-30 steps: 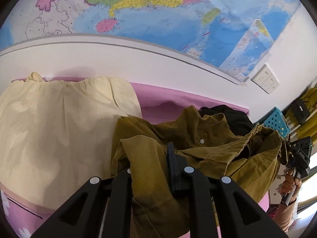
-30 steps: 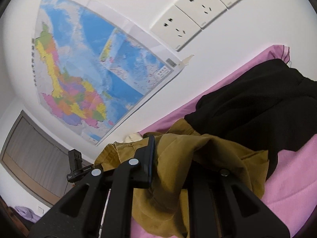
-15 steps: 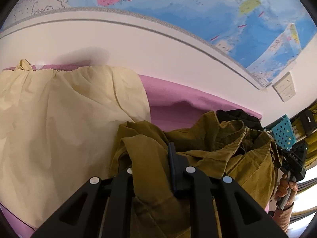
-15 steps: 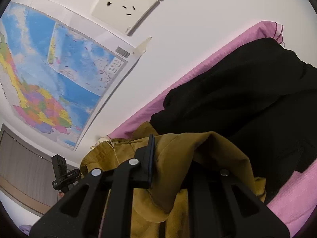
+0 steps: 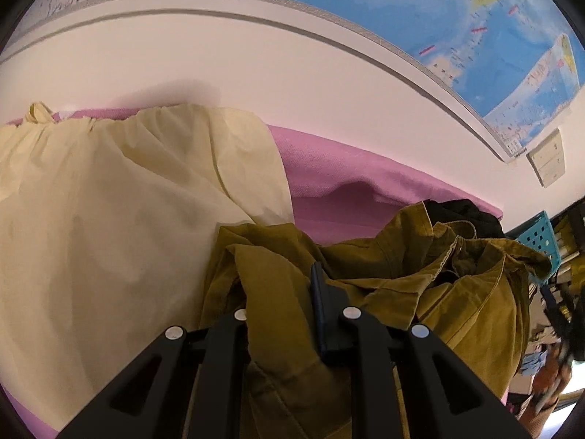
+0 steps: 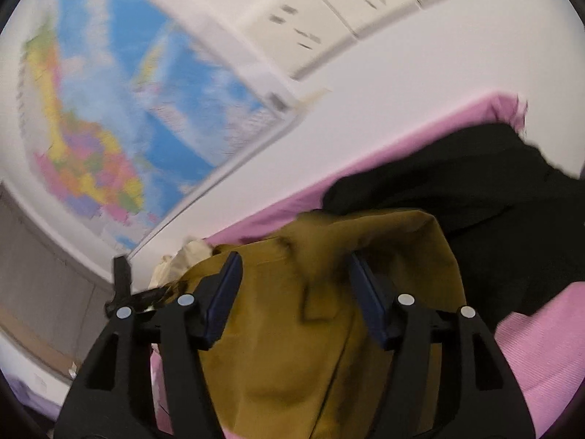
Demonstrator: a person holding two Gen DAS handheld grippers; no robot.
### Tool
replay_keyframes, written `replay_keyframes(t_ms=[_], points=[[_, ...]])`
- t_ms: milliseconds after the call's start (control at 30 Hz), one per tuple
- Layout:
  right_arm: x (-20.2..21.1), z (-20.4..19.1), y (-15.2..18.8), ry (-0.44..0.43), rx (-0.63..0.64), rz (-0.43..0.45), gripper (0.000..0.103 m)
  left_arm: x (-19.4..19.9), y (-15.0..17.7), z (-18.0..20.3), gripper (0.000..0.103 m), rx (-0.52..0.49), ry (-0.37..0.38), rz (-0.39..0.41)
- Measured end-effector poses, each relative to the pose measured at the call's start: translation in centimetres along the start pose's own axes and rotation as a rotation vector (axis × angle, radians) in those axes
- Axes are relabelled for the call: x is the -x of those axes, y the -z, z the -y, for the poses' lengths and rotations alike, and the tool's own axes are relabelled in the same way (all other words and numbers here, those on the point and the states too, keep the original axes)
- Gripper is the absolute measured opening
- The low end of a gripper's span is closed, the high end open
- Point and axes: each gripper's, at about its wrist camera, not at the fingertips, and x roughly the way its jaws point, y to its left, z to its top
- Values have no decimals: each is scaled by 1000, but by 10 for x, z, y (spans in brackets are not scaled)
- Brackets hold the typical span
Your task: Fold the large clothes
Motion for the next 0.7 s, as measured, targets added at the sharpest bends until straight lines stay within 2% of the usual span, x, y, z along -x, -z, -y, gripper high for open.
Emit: replay_keyframes(t_ms=[33,167,200,233,267,300,333,367,400,467,500,567,633,700], points=[[-2,-11,7,7,54,-22,64,0,0,1,16,-1,-1,1],[-43,-43,43,213,294,-151,68,3,1,3,16,-13,-1,9],[-51,-44,48,232,308,-169,67,4,1,2,17,-8,5,10],[-64,-42,54,240,318,-198,63,6,1,0,19,-1,17,13],[-74,-42,59,276,341,-208,50,9,2,-1,20,2,31,16],[-78,-41,63,315,367,-204,39,11,3,-1,28,2,45,17],[-84,-41,66,347,401,-202,34,15,5,0,39,-5,71,21],[-87,-41,68,369,426,-197,25,22,7,2,43,-24,95,28],[-88,-42,69,381,439,-187,14,32,11,6,46,-56,106,47],[-83,-41,65,372,433,-167,10,51,19,11,54,-93,126,94],[-79,-41,60,354,416,-153,8,64,24,13,57,-112,152,121],[-74,-43,52,350,410,-119,8,83,34,18,58,-155,181,162],[-69,-45,46,342,405,-86,7,96,46,31,59,-229,162,194],[-74,-49,42,336,395,-65,7,97,58,47,61,-309,143,194]])
